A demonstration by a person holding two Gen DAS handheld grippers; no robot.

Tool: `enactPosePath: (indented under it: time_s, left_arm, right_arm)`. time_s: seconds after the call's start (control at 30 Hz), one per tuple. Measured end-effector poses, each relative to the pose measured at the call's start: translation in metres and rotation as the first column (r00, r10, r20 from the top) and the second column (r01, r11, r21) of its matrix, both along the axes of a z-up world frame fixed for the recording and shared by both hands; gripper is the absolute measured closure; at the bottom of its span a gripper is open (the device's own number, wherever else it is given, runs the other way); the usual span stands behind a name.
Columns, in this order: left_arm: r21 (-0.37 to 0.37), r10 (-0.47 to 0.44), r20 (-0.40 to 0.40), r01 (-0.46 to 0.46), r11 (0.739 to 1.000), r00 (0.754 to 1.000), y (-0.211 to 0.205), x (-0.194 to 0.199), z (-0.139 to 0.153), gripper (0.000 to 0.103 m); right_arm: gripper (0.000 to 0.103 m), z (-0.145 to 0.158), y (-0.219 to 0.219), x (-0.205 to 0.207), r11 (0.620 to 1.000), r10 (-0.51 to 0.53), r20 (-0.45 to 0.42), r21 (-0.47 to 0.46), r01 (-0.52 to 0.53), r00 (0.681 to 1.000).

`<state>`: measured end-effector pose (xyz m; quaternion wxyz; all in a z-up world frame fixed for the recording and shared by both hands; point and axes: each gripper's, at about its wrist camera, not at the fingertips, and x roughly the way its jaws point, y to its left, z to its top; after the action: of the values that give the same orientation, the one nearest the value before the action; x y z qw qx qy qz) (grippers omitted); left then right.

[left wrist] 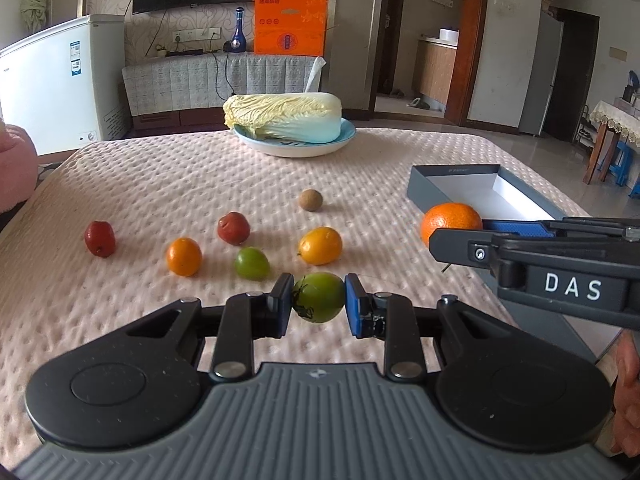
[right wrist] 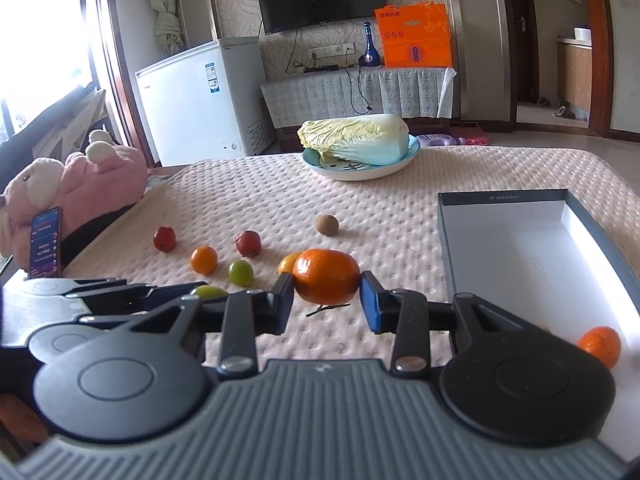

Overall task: Organize fruits
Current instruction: 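Carry both fruits to the white box while the left tool releases the green tomato inside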

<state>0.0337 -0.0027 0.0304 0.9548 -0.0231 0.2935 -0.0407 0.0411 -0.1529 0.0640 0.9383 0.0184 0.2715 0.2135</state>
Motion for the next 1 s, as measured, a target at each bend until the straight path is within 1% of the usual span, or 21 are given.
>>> enactPosePath:
  time_s: [0.4, 1.0]
  left_arm:
    - [0.0, -0.043, 0.006, 0.043, 0.999, 0.999, -0.032, 0.003, 0.003, 0.071]
    - [0.005, -0.102, 0.025, 0.102, 0.995, 0.994, -0.07, 0.003, 0.008, 0.071]
  right_arm:
    - [0.064, 0.011, -0.035, -0.012, 1.0, -0.03, 0.029, 0.006, 0.03, 0.999]
    - [0.064, 0.016, -0.08, -0.022, 0.995, -0.1, 0.042, -0.001, 0.1, 0.994]
